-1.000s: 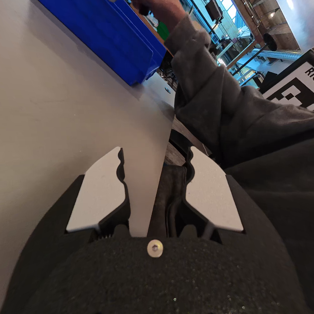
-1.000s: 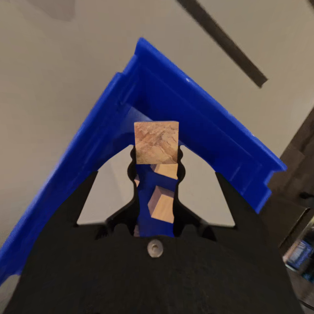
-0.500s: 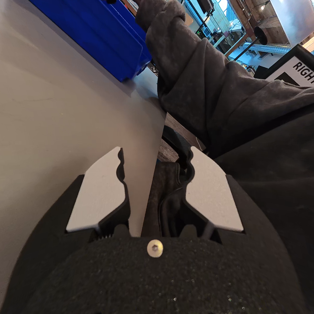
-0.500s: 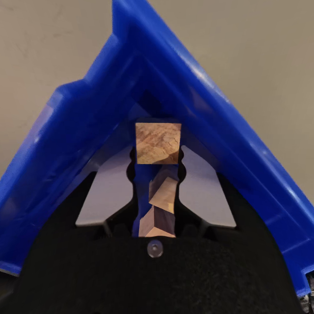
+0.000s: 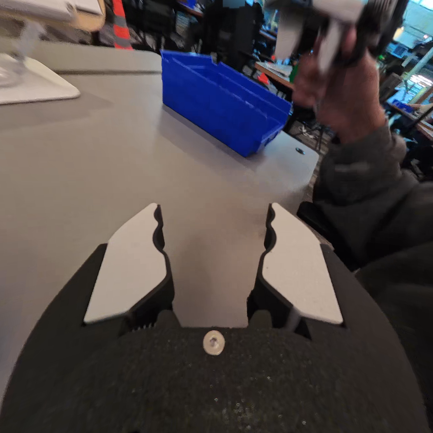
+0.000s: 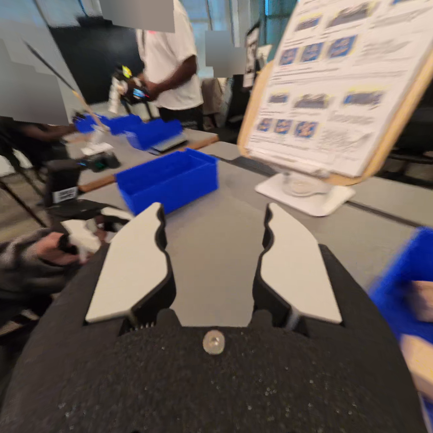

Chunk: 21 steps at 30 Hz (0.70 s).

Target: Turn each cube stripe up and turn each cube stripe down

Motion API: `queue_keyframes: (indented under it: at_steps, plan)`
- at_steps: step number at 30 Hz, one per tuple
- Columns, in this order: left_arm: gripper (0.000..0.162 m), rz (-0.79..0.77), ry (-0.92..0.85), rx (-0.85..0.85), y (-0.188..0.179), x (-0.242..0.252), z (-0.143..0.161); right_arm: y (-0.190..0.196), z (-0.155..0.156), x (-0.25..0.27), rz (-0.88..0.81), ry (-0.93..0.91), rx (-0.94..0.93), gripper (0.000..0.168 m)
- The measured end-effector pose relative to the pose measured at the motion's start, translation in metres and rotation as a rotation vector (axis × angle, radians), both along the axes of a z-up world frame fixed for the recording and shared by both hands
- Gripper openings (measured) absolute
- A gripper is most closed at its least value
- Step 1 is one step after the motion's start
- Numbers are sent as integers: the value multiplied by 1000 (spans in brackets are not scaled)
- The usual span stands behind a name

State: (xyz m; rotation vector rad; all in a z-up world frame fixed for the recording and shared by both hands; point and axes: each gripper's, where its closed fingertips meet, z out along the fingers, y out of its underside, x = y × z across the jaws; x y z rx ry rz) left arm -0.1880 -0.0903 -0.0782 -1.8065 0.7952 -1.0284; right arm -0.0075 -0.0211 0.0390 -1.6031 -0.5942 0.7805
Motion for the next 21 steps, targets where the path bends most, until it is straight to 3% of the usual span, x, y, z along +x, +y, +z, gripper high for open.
queue_keyframes:
  at_steps: [4, 7, 12, 15, 21]
  plan:
    - [98, 189, 25, 153, 3, -26, 13, -53, -62, -66, 58, 158, -74, 82]
    - [104, 310, 49, 226, 3, -46, 6, -62, -92, -78, -5, 117, -38, 84]
    - [98, 334, 73, 203, 9, -57, -4, -60, -116, -74, -73, -26, 14, 84]
    - [90, 334, 50, 165, 15, -60, -11, -63, -115, -73, -57, -2, 15, 82]
    - [89, 340, 78, 135, 21, -62, -24, -63, -124, -76, -36, 27, -37, 78]
